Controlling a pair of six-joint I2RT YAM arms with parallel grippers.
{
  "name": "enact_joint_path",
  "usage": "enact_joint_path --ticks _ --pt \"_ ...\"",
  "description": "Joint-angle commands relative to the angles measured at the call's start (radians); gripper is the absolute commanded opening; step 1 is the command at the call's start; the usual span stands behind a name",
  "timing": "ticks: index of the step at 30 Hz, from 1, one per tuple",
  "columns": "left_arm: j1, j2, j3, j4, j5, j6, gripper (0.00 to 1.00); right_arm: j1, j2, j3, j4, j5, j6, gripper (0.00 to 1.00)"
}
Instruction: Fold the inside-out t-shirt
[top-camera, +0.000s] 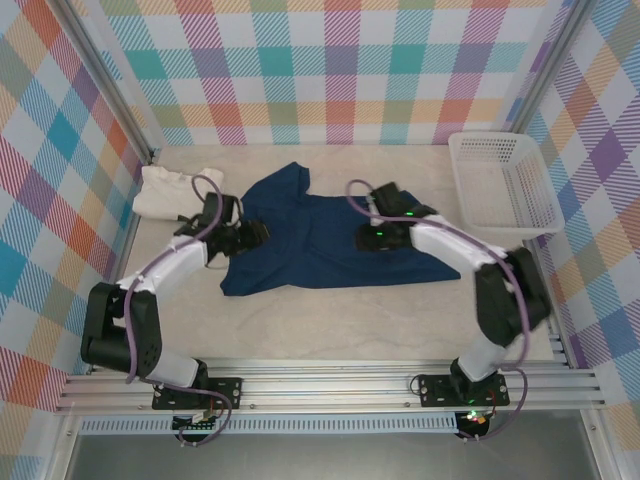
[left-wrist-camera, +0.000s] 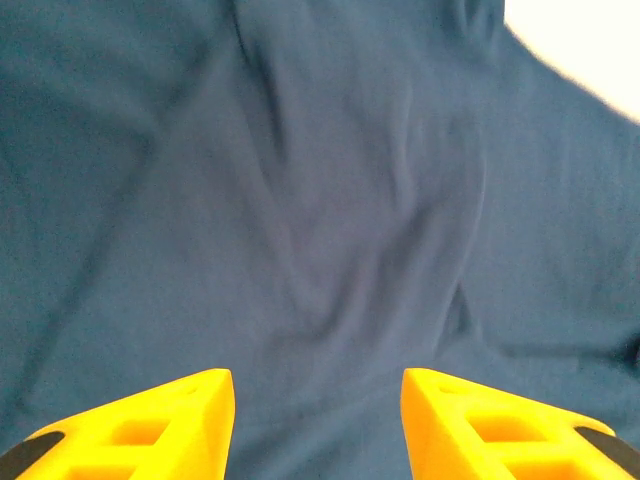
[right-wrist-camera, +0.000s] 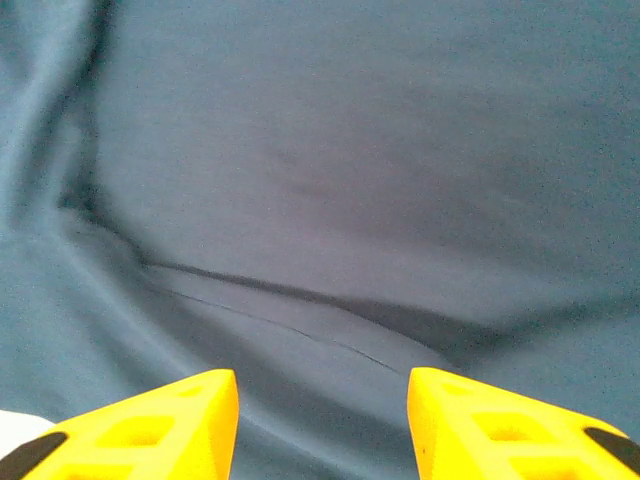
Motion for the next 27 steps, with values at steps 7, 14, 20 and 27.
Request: enact_joint_path --ticks 7,14,20,27 --pt "-0.016 -0.01 -0.176 -0.03 -0.133 -0.067 0.48 -0.339 -0.032 -0.16 -0.085 0.011 0.025 0.49" --pt "0.053 0.019 -0.23 -0.044 -0.148 -0.06 0.47 -0.389 0.118 -0.102 -0.164 0.109 0.045 0.46" --pt "0.095 -0.015 -0.276 -0.101 -0.162 -0.057 0.48 -0.392 0.109 -0.127 -0.229 0.209 0.062 0.46" --pt "0.095 -0.117 -0.309 -0.177 -0.172 -0.059 0.48 -0.392 0.011 -0.162 -0.275 0.194 0.099 0.44"
